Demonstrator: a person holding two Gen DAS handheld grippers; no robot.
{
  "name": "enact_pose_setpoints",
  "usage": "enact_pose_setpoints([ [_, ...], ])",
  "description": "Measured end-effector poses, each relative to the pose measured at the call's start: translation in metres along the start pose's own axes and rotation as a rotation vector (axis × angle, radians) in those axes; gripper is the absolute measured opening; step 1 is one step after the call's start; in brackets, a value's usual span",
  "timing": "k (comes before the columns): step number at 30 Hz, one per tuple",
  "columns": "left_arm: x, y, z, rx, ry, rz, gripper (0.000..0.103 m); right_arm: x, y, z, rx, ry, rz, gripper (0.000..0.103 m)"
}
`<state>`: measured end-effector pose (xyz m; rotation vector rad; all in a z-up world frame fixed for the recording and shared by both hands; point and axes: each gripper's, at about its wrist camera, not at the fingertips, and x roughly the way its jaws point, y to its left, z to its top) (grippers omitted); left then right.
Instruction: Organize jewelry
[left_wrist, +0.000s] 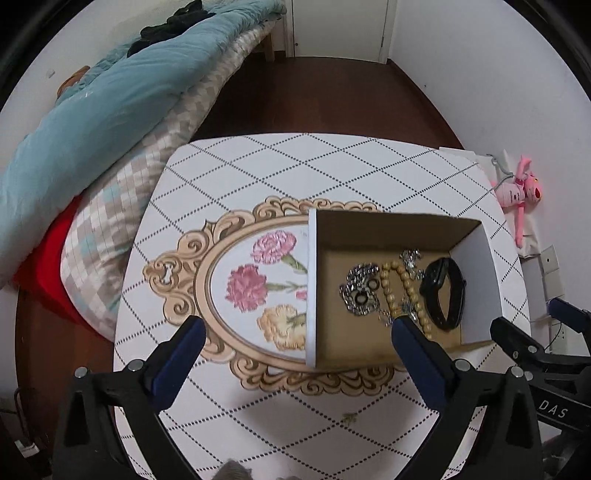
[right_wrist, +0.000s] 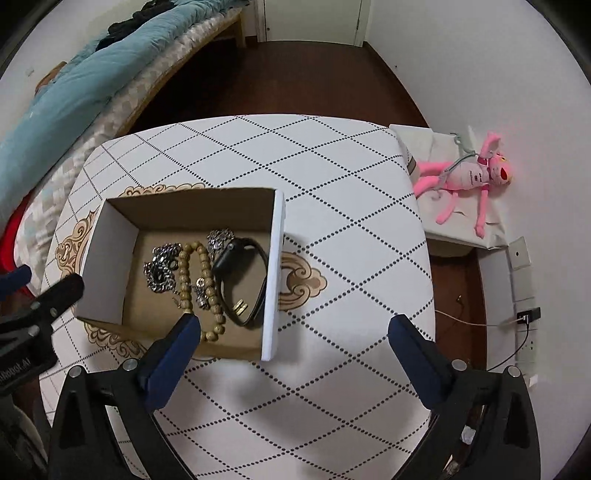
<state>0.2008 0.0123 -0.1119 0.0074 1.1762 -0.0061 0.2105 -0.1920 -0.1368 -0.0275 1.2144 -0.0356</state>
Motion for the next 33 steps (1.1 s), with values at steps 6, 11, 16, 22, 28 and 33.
enact_pose_setpoints([
  [6,-0.025,0.0,-0.016,-0.011,-0.034,-0.001,0.103,-0.018,-0.001,-0.01,0.008,-0.037,-0.007,0.103],
  [11,-0.071,0.001,-0.03,-0.019,-0.118,0.01,0.103,-0.057,-0.004,-0.029,0.024,-0.105,-0.014,0.103],
  [16,-0.125,0.0,-0.046,-0.013,-0.209,0.019,0.103,-0.106,-0.006,-0.051,0.032,-0.187,-0.013,0.103],
  [22,-0.177,-0.002,-0.06,0.001,-0.296,-0.004,0.103,-0.16,-0.01,-0.075,0.049,-0.276,-0.025,0.103],
  [28,-0.211,-0.001,-0.07,-0.012,-0.335,-0.038,0.103,-0.212,-0.011,-0.093,0.062,-0.362,-0.025,0.103],
  [33,-0.232,0.002,-0.08,-0.036,-0.358,-0.049,0.103,-0.247,-0.011,-0.104,0.061,-0.422,-0.043,0.103],
])
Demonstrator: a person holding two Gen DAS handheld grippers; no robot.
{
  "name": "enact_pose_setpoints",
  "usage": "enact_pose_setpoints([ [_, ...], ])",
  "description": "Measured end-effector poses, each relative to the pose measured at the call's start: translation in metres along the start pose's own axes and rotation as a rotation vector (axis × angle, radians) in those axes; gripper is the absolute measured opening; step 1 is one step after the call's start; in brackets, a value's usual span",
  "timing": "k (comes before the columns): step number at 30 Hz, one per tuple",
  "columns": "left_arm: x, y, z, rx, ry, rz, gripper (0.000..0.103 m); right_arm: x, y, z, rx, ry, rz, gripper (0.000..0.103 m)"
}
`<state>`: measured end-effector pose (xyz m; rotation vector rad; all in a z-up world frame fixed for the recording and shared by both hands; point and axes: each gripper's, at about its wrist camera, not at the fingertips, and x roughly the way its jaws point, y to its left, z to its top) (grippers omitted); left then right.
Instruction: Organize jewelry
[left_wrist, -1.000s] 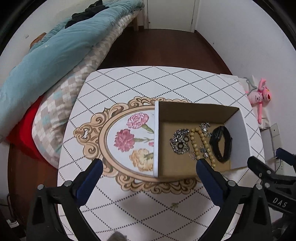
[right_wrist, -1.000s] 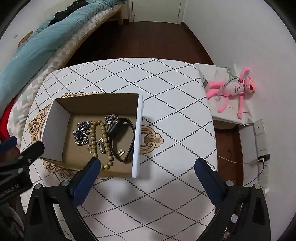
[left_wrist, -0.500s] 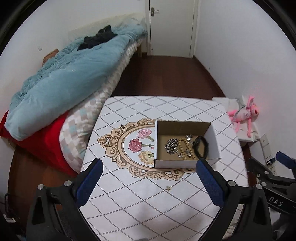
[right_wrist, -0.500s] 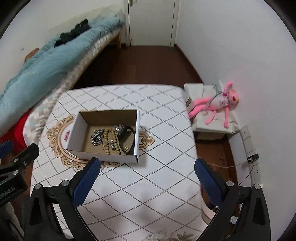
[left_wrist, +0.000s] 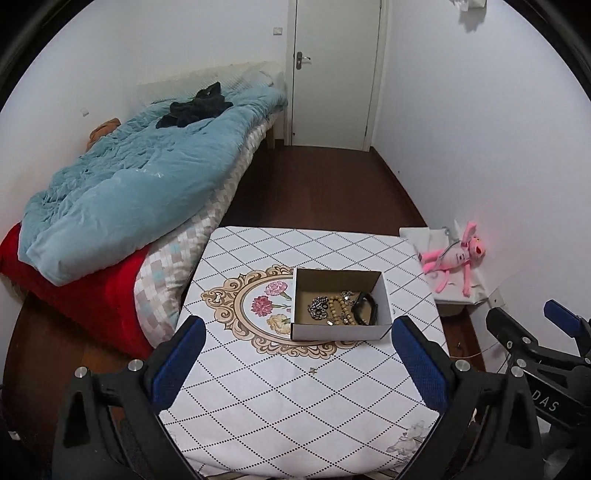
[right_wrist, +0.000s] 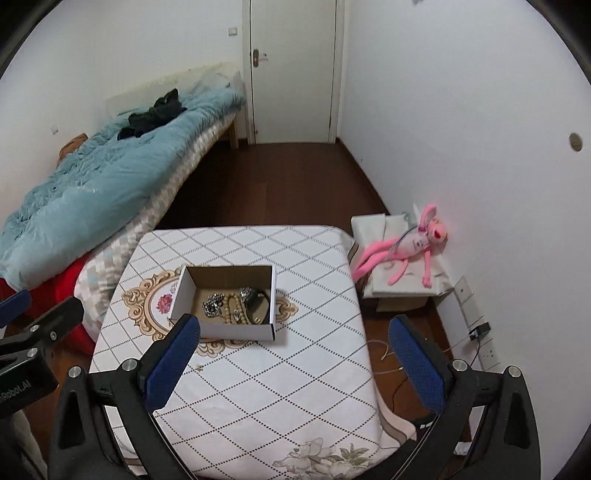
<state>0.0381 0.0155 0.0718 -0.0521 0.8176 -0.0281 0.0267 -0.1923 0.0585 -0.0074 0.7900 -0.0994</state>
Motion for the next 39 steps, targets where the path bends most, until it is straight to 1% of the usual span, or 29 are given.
enact_pose_setpoints([
  [8,-0.017,0.002,-0.005,0.004,0.0,-0.007,0.103,-0.028,0.001,0.0,-0.013,-0.019,0.011,0.103],
  [15,-0.018,0.002,-0.006,0.005,0.009,-0.004,0.103,-0.034,0.003,0.001,-0.016,-0.013,0.015,0.103],
  [20,-0.006,0.0,-0.006,0.012,0.038,-0.007,0.103,-0.029,0.003,0.002,-0.015,-0.007,0.009,0.103],
  [25,0.015,-0.002,0.001,0.017,0.065,0.011,0.103,-0.017,0.002,0.007,-0.004,0.008,0.003,0.103],
  [31,0.041,-0.004,0.009,0.017,0.113,0.019,0.103,0.012,0.002,0.017,0.007,0.035,-0.011,0.103],
  [33,0.049,-0.003,0.012,0.023,0.125,0.033,0.103,0.02,0.002,0.022,0.004,0.047,-0.007,0.103],
  [39,0.077,-0.001,0.016,0.023,0.206,0.027,0.103,0.047,0.005,0.032,-0.005,0.091,-0.004,0.103],
])
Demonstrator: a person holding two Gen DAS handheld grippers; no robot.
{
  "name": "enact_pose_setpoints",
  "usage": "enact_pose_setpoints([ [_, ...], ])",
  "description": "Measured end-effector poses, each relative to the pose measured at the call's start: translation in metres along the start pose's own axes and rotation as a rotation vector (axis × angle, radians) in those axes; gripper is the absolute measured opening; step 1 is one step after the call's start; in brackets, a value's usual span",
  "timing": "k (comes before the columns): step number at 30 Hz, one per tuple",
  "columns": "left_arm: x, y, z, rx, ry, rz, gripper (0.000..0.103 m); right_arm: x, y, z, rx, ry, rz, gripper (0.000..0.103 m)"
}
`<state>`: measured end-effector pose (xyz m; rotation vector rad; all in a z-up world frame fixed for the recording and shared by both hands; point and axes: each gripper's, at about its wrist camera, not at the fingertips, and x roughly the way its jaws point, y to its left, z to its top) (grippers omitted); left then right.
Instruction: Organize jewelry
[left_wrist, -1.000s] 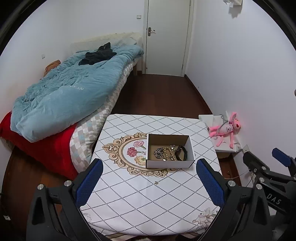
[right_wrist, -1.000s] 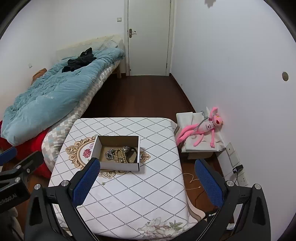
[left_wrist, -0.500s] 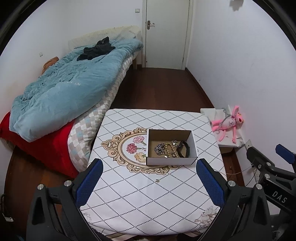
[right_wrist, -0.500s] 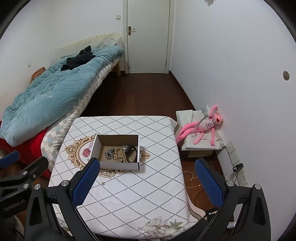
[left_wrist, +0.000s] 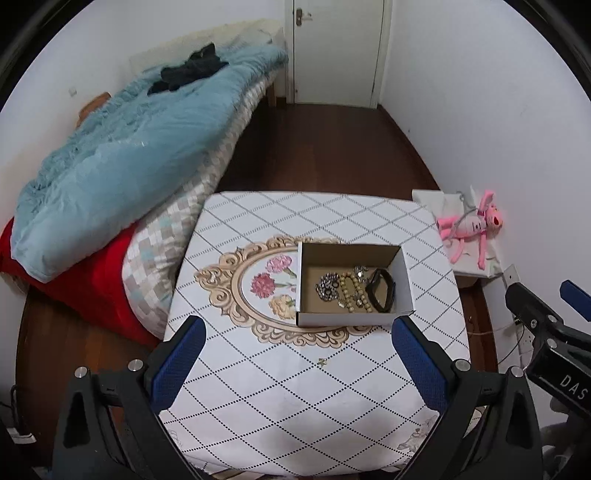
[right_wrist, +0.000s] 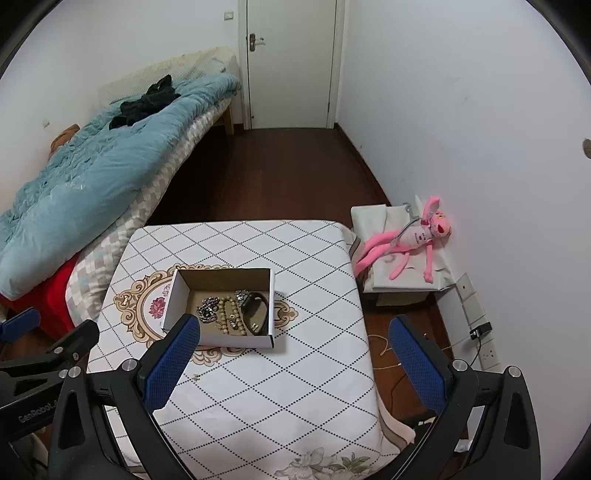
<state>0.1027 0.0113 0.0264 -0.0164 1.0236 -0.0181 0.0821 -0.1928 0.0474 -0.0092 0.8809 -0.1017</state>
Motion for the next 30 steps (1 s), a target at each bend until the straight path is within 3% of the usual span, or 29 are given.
enact_pose_setpoints([
  [13,0.022,0.0,0.008,-0.001,0.035,0.027,0.103,0.046,0.008,0.008,-0.036,0.099,-0.009,0.103],
  [30,0.024,0.001,0.011,-0.001,0.033,0.028,0.103,0.055,0.003,0.006,-0.037,0.142,-0.003,0.103],
])
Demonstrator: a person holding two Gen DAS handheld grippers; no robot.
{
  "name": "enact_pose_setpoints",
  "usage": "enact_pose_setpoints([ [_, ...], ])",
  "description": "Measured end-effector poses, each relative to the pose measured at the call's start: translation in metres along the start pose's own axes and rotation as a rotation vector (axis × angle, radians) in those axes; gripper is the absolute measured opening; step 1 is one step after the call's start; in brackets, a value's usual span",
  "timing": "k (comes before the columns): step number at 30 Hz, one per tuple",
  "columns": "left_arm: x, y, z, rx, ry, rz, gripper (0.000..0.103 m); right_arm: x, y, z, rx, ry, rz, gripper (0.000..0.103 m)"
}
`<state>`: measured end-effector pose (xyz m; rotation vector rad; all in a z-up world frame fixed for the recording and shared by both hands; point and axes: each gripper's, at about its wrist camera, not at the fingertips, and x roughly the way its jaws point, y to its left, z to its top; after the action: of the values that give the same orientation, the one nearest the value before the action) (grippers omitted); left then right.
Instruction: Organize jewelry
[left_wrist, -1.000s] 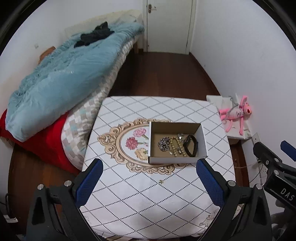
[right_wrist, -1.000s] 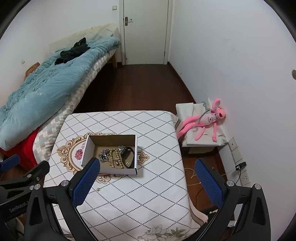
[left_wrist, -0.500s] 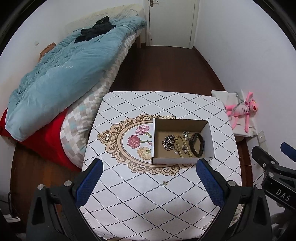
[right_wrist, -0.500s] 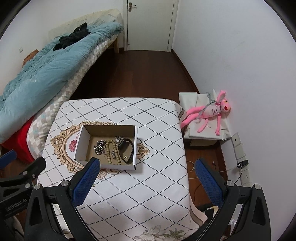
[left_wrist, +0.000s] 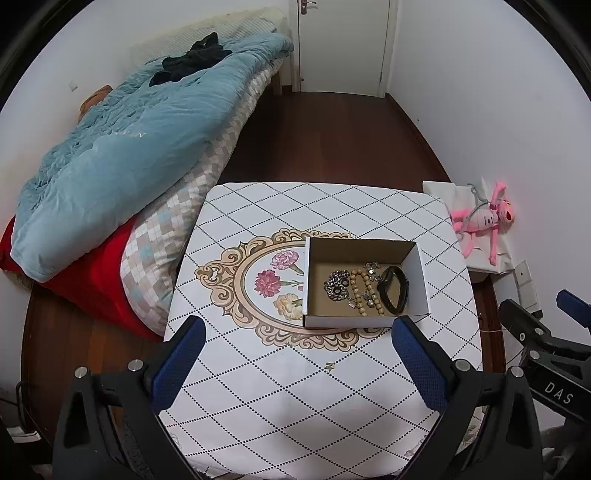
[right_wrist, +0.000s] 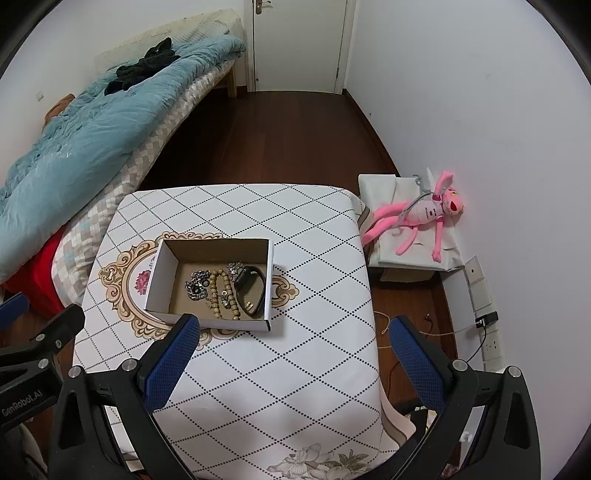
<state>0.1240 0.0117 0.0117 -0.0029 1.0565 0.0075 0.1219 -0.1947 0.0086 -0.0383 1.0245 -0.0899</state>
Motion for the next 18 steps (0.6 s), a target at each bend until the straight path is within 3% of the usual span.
enact_pose_setpoints([
  [18,0.0031,0.001,-0.0023,0.003,0.007,0.012,0.103,0.0009,-0.0028,-0.0017,-0.012,0.013,0.01,0.103],
])
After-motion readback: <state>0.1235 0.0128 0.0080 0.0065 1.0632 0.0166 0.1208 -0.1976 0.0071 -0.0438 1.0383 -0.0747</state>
